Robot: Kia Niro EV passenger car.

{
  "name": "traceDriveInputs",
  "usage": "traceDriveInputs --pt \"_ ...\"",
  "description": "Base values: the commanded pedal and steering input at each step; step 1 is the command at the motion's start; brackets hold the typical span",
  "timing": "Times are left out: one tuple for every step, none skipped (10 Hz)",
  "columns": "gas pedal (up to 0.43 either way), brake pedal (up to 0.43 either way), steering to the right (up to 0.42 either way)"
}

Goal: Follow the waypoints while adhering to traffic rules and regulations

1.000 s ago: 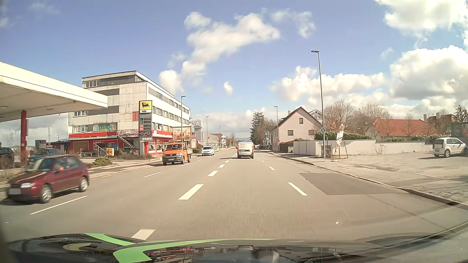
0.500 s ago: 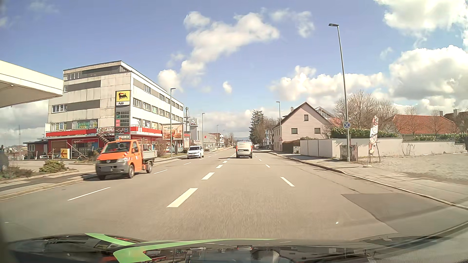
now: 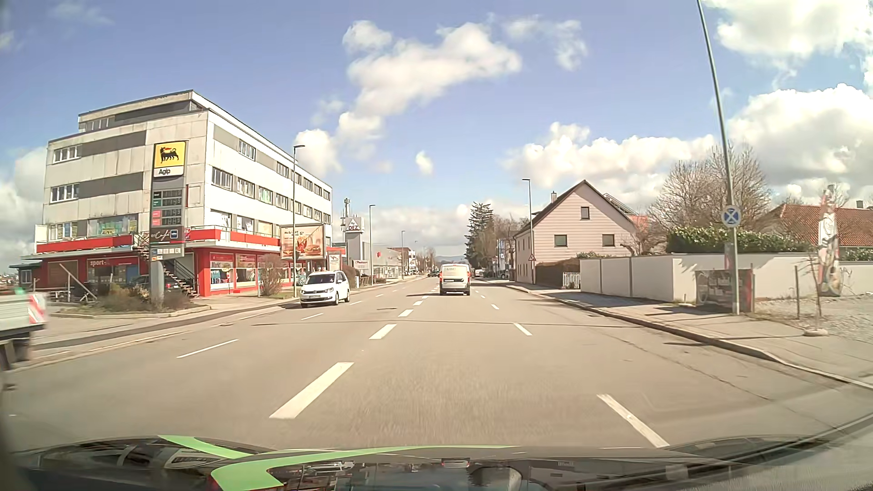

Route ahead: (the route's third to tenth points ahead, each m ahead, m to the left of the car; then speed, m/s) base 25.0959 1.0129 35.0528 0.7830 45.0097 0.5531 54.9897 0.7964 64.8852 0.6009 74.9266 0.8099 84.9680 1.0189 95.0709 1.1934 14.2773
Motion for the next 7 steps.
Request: traceDriveInputs --pt "0.0 0.0 0.0" --pt "0.0 0.0 0.0" --pt "0.0 0.0 0.0" --pt "0.0 0.0 0.0" --pt "0.0 0.0 0.0" --pt "0.0 0.0 0.0" --pt "0.0 0.0 0.0"
